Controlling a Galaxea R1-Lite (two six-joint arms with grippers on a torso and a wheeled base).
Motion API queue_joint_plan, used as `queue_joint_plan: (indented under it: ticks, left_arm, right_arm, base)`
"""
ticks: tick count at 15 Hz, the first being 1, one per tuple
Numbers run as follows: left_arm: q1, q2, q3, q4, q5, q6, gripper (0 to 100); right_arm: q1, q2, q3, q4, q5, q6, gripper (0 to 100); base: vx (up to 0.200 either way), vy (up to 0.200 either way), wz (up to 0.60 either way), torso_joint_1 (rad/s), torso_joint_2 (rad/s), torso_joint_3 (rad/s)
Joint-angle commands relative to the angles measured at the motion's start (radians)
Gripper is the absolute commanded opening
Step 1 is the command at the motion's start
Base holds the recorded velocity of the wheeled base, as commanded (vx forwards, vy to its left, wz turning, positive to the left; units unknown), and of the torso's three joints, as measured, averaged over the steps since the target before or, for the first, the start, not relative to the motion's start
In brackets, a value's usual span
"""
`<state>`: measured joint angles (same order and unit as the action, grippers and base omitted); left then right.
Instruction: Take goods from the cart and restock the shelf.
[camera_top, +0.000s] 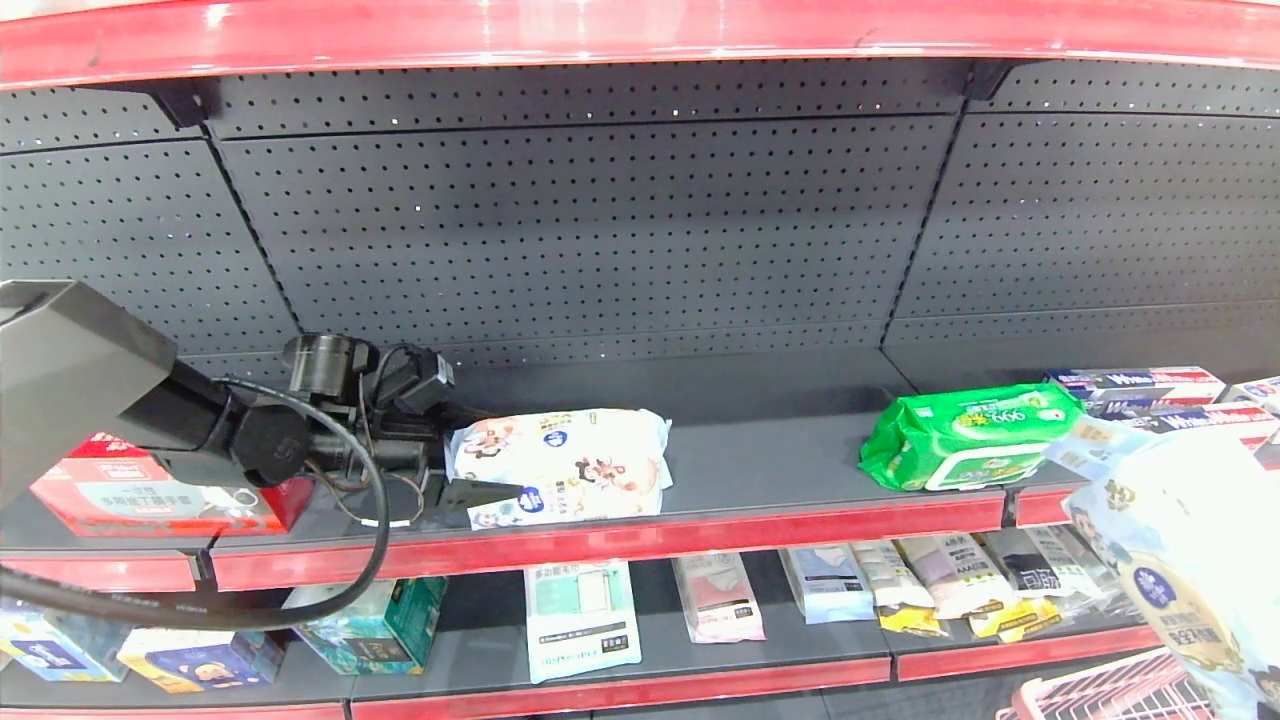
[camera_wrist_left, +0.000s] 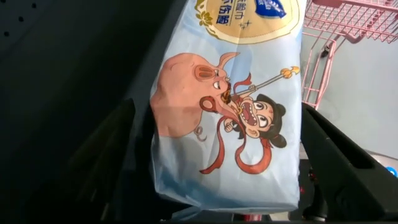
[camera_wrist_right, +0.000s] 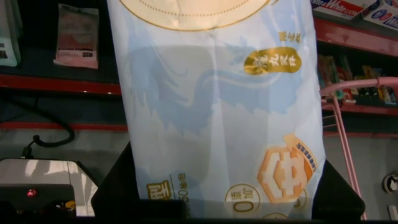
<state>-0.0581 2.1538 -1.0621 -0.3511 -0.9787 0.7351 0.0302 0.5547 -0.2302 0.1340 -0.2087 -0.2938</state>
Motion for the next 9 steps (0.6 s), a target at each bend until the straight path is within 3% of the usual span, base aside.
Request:
queue_joint_plan:
  ticks: [1, 9]
  left_arm:
    - [0.000, -0.023, 0.007, 0.000, 0.000, -0.002, 100]
    - [0.041, -0.103, 0.030, 0.000, 0.000, -0.023, 100]
  right_arm:
    - [0.000, -0.009, 0.006, -0.001, 0.000, -0.001, 0]
    - [0.000, -0.012, 0.031, -0.001, 0.000, -0.001, 0]
  base:
    - [0.000, 0.000, 0.00, 0.000, 0.00, 0.000]
    - [0.000, 0.000, 0.00, 0.000, 0.00, 0.000]
